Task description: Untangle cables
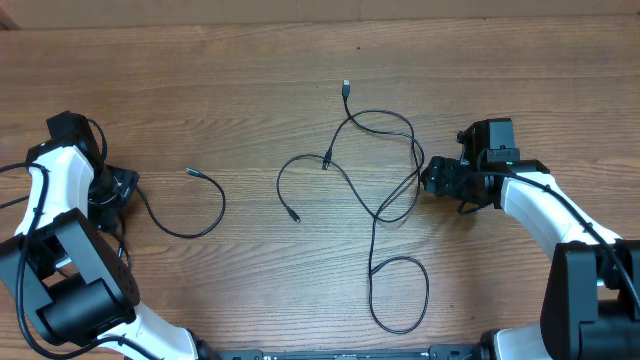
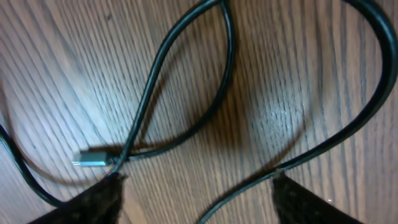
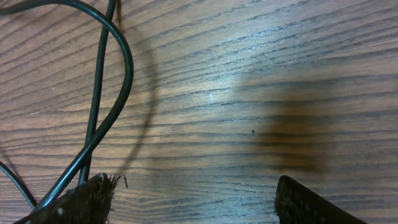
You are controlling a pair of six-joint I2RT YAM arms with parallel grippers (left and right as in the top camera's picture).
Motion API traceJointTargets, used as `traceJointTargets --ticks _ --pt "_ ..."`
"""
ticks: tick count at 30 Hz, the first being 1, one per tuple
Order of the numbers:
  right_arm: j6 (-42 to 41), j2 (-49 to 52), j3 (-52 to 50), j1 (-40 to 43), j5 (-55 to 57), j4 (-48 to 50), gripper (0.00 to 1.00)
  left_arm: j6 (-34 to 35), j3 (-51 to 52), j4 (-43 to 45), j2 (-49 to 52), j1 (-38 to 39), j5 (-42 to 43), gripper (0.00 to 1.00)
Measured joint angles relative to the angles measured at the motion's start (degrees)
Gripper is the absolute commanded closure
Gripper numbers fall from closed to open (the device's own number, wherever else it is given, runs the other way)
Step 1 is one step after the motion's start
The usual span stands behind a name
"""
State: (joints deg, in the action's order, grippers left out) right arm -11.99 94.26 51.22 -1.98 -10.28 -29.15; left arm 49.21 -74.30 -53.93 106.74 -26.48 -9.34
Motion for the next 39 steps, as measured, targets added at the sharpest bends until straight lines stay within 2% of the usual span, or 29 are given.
traceJointTargets --ticks 4,5,7,9,16,22,30,39 --pt "-0.02 0.0 0.0 0.0 0.0 -0.04 0.18 -1.62 0.0 1.22 0.0 0.0 -0.42 0.17" --pt "-0.02 0.0 0.0 0.0 0.02 -0.02 0.18 -1.88 0.02 1.22 0.0 0.0 -0.46 0.15" --pt "-0.04 0.0 0.0 0.0 0.02 -0.02 0.18 -3.8 0.0 1.25 0.0 0.0 -0.59 0.0" --pt "-0.04 0.0 0.0 0.0 0.02 -0.09 0.18 -5.99 0.02 1.66 0.02 0.0 -0.79 0.01" --pt "-0.02 0.0 0.0 0.0 0.0 -0.02 0.18 -21.11 0.94 4.98 0.02 0.0 1.03 0.0" --pt "0.0 0.0 0.0 0.0 0.02 -0.09 0.18 -28.2 4.07 5.49 0.02 0.0 1.81 0.0" --pt "-0.04 0.0 0.0 0.0 0.02 -0.02 0.18 -29.88 8.28 6.51 0.11 -0.24 1.29 0.0" --pt "0.0 0.0 0.0 0.0 0.02 -0.07 0.18 -28.33 9.75 8.04 -0.13 -0.24 1.18 0.0"
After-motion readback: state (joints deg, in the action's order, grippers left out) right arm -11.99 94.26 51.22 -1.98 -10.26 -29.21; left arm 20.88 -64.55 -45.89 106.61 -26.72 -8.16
